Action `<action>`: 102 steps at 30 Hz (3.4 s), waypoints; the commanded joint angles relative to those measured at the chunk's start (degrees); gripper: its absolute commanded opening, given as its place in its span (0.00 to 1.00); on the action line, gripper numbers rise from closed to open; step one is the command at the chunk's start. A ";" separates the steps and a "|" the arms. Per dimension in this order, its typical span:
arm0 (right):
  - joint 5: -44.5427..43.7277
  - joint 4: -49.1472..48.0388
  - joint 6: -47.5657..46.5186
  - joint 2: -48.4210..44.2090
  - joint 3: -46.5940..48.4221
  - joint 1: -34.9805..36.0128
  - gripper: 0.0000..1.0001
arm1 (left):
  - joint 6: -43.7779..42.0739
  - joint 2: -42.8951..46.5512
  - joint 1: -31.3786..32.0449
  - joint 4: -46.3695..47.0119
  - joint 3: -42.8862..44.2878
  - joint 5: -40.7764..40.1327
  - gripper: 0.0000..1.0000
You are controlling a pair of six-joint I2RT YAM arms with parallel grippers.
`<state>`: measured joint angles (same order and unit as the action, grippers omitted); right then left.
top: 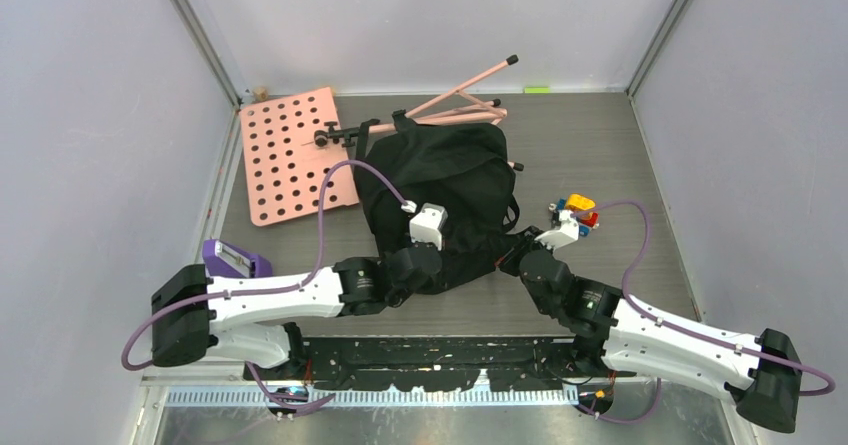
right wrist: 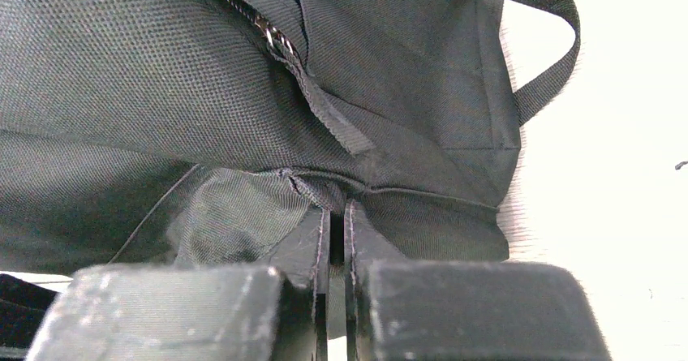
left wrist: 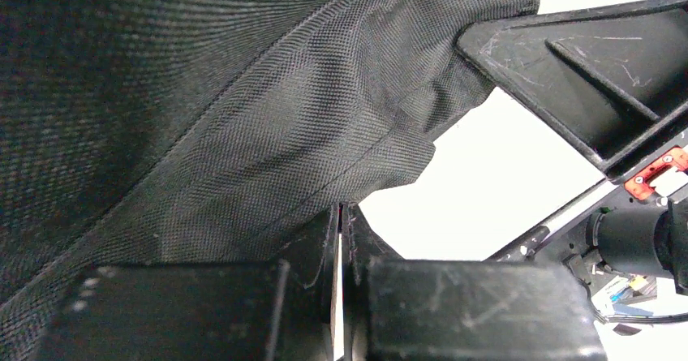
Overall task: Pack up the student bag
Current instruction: Zip the student bag at the center of the board.
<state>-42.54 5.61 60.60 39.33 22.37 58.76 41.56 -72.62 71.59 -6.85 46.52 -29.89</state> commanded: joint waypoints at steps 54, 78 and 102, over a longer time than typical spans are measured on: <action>-14.94 -4.89 -12.09 -0.14 4.62 -0.93 0.00 | -5.19 20.53 -5.20 -27.70 -6.64 2.12 0.00; 40.95 -2.07 -61.05 3.49 10.33 -0.68 0.75 | -5.37 16.38 -5.19 -13.54 -7.93 15.50 0.00; 13.81 -19.42 -86.27 16.89 8.20 12.90 0.67 | -4.83 16.33 -5.16 -14.05 -8.11 15.23 0.00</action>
<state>-20.47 -4.62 -19.40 54.89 30.22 71.05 36.01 -56.51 66.61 -19.92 38.94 -14.76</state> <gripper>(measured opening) 0.687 0.012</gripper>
